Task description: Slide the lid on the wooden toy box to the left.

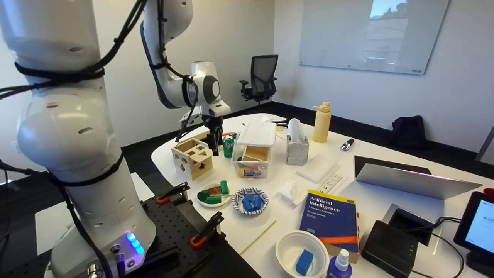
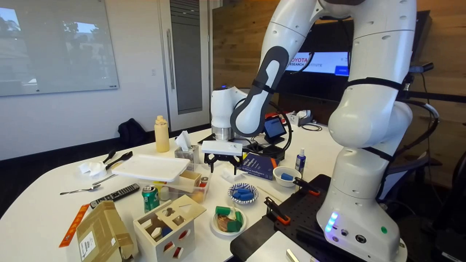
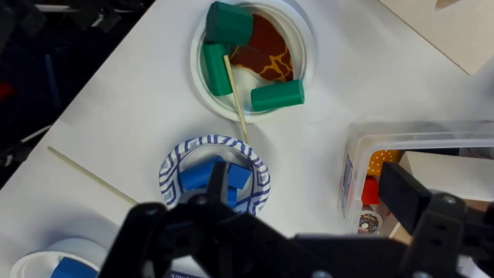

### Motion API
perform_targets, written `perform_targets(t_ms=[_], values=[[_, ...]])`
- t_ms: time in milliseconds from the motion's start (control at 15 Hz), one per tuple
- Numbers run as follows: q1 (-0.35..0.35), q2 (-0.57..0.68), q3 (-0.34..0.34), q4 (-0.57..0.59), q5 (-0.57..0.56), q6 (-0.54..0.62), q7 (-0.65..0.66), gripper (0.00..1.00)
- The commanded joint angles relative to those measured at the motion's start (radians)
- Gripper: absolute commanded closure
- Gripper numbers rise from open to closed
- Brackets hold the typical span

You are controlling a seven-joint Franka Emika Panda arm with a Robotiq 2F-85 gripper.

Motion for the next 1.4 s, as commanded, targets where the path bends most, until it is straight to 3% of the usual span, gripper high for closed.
perform_targets(t_ms=[0, 267, 600, 867, 1333], values=[[0.101, 0.203, -0.107, 0.138, -0.203, 0.041, 0.257, 0.0], [0.229, 0.421, -0.209, 0.297, -0.32, 0.098, 0.417, 0.0], [0.33, 0.583, -0.281, 0.444, -0.314, 0.141, 0.46, 0.0], [0.336, 0.646, -0.27, 0.505, -0.296, 0.16, 0.437, 0.0], [0.329, 0.641, -0.23, 0.509, -0.296, 0.164, 0.428, 0.0]])
